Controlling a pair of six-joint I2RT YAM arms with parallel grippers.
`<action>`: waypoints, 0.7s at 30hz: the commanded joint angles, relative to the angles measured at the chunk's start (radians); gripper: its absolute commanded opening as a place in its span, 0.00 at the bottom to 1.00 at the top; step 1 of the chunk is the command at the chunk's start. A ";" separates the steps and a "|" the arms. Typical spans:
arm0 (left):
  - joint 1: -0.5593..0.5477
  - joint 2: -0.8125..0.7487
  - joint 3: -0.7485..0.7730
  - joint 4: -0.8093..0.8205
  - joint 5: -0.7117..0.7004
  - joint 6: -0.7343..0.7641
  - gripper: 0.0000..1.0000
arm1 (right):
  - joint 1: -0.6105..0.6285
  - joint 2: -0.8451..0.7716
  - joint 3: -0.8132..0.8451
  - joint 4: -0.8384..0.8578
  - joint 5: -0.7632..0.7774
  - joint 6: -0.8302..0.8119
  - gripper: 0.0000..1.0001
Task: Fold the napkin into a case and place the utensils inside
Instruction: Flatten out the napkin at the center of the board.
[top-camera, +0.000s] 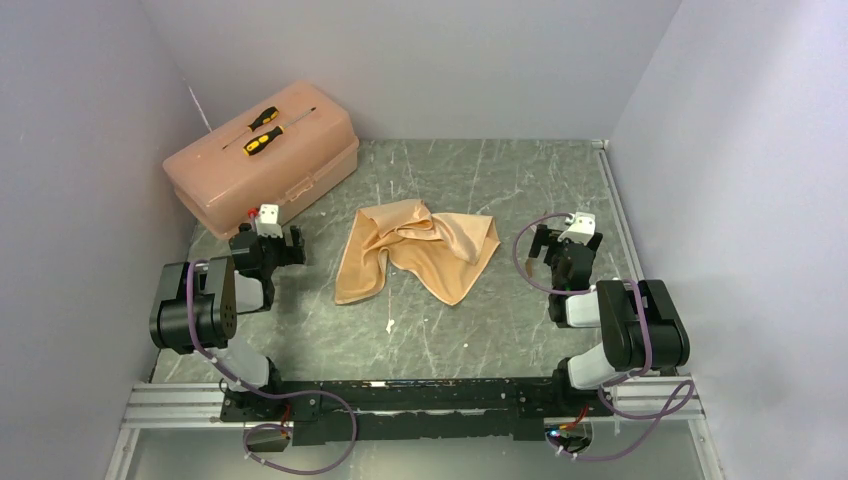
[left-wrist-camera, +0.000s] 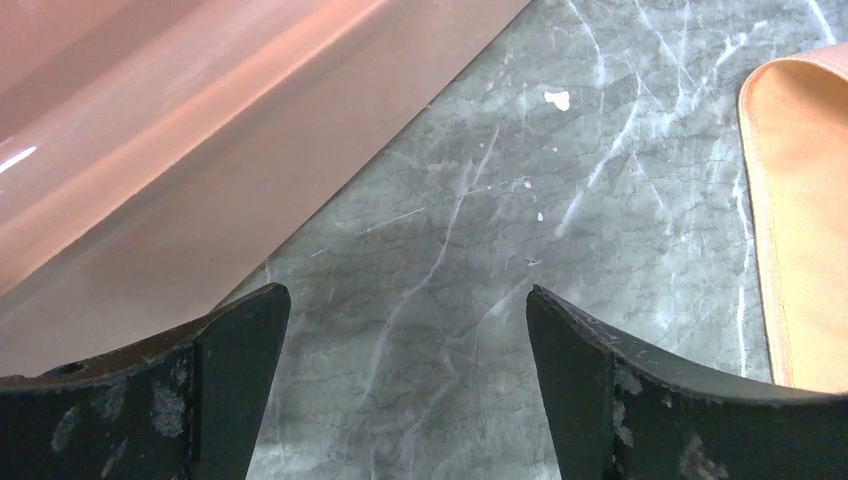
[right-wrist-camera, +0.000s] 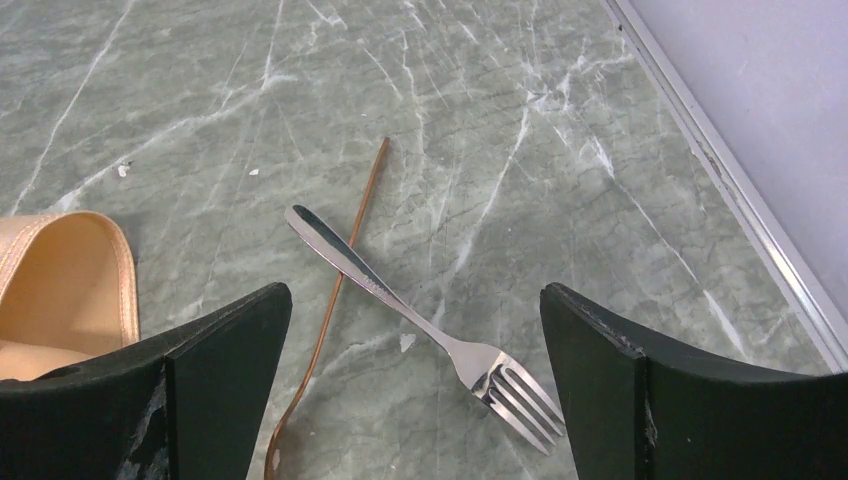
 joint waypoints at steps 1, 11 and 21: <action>0.002 0.003 0.018 0.040 0.003 -0.034 0.94 | -0.001 -0.007 0.014 0.046 0.001 0.002 1.00; 0.005 -0.043 0.035 -0.036 0.134 0.001 0.94 | 0.000 -0.012 0.007 0.064 0.006 0.001 1.00; 0.002 -0.253 0.265 -0.775 0.357 0.153 0.94 | 0.169 -0.260 0.271 -0.514 0.124 0.033 1.00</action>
